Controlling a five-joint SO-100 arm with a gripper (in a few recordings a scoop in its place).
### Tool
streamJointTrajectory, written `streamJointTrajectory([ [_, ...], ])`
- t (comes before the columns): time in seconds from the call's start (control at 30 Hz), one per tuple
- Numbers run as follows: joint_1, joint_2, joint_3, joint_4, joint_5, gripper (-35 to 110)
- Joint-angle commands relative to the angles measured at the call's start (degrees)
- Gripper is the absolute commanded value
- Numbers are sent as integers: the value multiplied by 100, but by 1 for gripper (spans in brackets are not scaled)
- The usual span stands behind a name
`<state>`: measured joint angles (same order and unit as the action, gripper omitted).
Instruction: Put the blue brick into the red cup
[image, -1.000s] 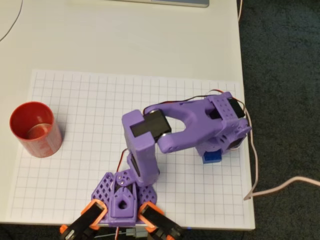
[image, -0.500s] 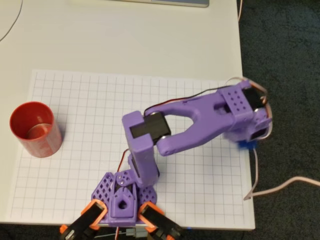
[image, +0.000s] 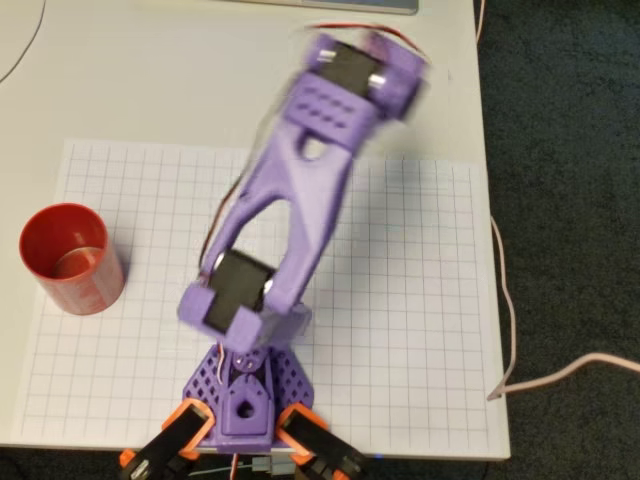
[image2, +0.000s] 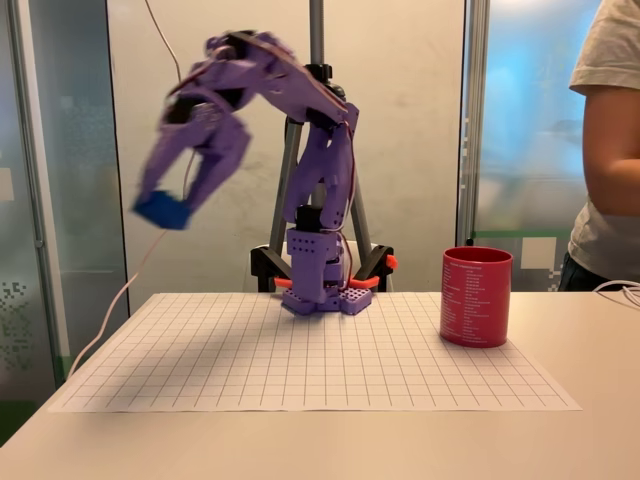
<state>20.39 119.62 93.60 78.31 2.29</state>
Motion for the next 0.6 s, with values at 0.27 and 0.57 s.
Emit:
streamJointTrajectory([
  [0.27, -6311, 1670, 677, 791, 1573, 0],
  [0.57, -8297, 1582, 1090, 1248, 1740, 0],
])
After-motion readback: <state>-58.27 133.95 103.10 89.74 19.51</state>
